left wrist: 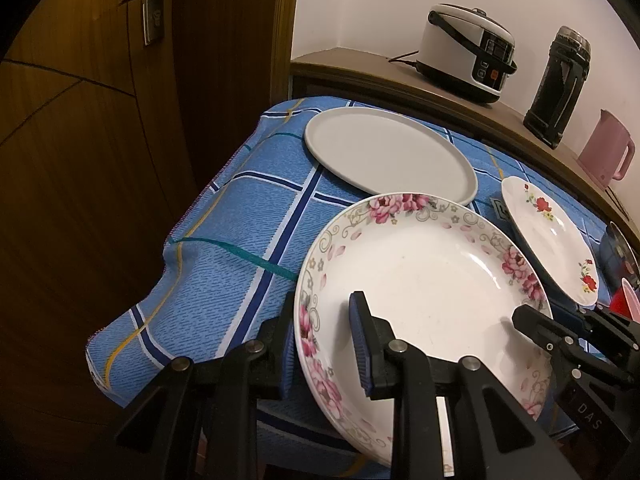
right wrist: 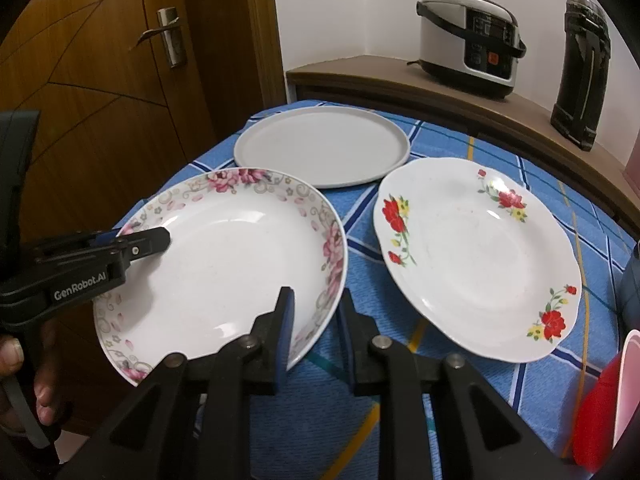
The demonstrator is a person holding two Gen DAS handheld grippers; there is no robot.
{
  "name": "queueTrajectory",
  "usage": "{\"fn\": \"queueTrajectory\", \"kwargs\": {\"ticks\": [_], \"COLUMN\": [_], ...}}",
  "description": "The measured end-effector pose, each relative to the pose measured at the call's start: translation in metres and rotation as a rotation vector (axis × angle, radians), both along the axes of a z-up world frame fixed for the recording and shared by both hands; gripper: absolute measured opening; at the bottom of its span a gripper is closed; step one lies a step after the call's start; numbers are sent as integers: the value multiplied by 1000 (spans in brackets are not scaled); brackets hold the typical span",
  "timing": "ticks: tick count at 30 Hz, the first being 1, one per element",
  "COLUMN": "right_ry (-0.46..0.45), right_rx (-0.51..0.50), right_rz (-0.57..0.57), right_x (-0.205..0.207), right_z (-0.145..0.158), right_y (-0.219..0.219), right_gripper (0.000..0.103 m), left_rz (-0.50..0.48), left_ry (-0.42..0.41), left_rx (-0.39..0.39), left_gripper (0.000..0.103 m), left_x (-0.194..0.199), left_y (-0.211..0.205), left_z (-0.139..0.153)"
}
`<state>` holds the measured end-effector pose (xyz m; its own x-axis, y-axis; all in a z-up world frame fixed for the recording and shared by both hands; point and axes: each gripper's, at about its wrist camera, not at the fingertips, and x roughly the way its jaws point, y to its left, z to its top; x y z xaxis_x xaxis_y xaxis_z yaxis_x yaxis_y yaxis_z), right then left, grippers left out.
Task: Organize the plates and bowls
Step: 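Carry the pink-floral plate with the left gripper over the grey plate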
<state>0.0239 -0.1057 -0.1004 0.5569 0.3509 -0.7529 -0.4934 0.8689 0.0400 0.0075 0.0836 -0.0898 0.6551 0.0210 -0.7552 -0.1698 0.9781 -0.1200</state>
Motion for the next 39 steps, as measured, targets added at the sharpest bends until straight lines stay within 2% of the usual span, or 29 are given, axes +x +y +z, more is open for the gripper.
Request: {"fn": "queueTrajectory", "kwargs": {"ticks": [13, 39], "right_ry": [-18, -81], "right_rx": [-1, 6], "right_rz": [-2, 4], "right_x": [-5, -2], "right_z": [7, 35], "right_y": [-2, -3], "right_gripper": [18, 18], "left_rz": [20, 20], "left_ry": [-15, -70], "left_rx": [19, 38], "left_gripper": [27, 27], "left_x": [-3, -3], "left_y": [-7, -10], "left_z": [5, 35]}}
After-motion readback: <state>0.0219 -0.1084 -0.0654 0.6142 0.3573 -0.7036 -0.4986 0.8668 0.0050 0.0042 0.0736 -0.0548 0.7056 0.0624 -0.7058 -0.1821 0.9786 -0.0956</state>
